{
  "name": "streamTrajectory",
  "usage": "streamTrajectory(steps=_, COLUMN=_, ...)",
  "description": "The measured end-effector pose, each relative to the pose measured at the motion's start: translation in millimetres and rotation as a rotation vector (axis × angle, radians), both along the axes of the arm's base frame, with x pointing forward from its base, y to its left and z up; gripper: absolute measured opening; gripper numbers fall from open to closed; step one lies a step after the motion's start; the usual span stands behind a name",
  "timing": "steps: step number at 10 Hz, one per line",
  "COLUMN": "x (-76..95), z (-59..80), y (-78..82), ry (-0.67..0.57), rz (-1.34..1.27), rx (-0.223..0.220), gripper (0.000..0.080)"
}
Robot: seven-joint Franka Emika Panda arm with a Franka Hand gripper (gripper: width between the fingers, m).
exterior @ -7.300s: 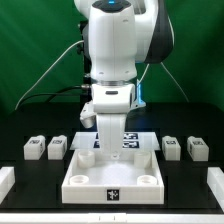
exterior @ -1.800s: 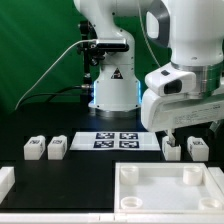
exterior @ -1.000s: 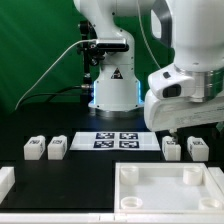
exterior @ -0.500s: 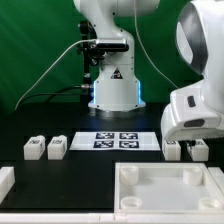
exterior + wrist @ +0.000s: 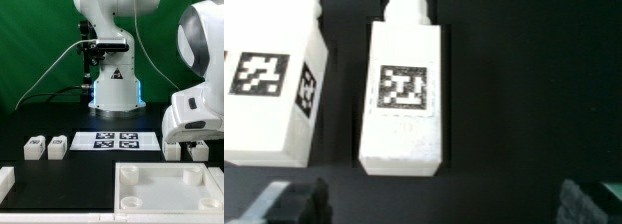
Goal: Assemble one leg
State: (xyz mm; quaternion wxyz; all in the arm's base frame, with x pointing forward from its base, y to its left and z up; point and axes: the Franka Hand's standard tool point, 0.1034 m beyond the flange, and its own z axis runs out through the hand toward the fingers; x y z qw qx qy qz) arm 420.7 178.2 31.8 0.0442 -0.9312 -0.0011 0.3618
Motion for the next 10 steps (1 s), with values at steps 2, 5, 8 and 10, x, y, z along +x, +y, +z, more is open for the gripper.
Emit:
streamTrajectory(steps=2, x=-25.1, z=-12.6, y=2.0, ry=0.055, rz=-0.016, rx=-0.012, gripper=0.0649)
streamTrajectory(steps=5, x=-31.4, z=-19.4, y=1.5, ry=0.079, rz=-0.014, rx=-0.012, gripper=0.0649)
streamTrajectory(steps=8, x=-31.6, z=-19.5, y=1.5, ry=0.079, rz=-0.014, rx=-0.012, gripper=0.0438)
streamTrajectory(steps=10, x=-31.6, z=-19.5, y=1.5, ry=0.079, rz=-0.014, rx=-0.012, gripper=0.0290)
